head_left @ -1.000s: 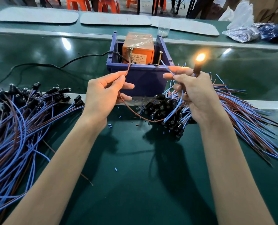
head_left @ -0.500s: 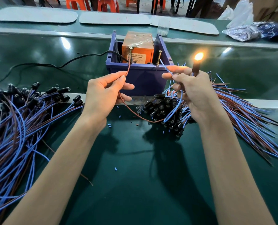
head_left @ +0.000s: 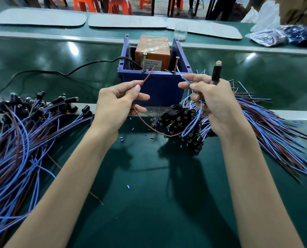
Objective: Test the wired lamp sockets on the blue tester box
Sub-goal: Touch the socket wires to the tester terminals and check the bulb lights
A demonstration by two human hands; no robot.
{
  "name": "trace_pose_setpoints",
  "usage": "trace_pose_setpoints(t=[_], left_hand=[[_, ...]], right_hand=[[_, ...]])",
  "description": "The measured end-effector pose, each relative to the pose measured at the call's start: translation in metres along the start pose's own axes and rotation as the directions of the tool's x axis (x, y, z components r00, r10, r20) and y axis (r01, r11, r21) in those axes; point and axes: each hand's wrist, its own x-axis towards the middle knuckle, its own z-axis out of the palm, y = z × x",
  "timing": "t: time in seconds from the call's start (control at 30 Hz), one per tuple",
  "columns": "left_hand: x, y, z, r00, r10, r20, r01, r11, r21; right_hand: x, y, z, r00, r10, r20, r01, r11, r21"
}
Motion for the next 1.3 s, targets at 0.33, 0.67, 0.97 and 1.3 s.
trace_pose_setpoints(t=[0.33, 0.67, 0.97, 1.3], left_hand=[[0.009, -0.001, -0.029, 0.954, -0.184, 0.237, 0.115, 0.954, 0.279], [0.026, -0.017, -0.076, 0.970, -0.129, -0.204, 0.238, 0.369, 0.898], [0.024, -0.024, -0.071, 0.973, -0.101, -0.210, 0.231, 0.304, 0.924], [0.024, -0.018, -0.062, 0.991, -0.030, -0.131, 0.133, 0.362, 0.923]], right_hand=[[-0.010, -0.029, -0.003, 0.989, 0.038, 0.140, -0.039, 0.999, 0.007], [-0.017, -0.037, -0.003, 0.981, -0.191, -0.026, 0.191, 0.949, 0.251], [-0.016, -0.037, 0.001, 0.647, -0.674, -0.356, 0.633, 0.735, -0.243], [-0.001, -0.003, -0.004, 0.999, 0.020, -0.035, -0.040, 0.434, -0.900]])
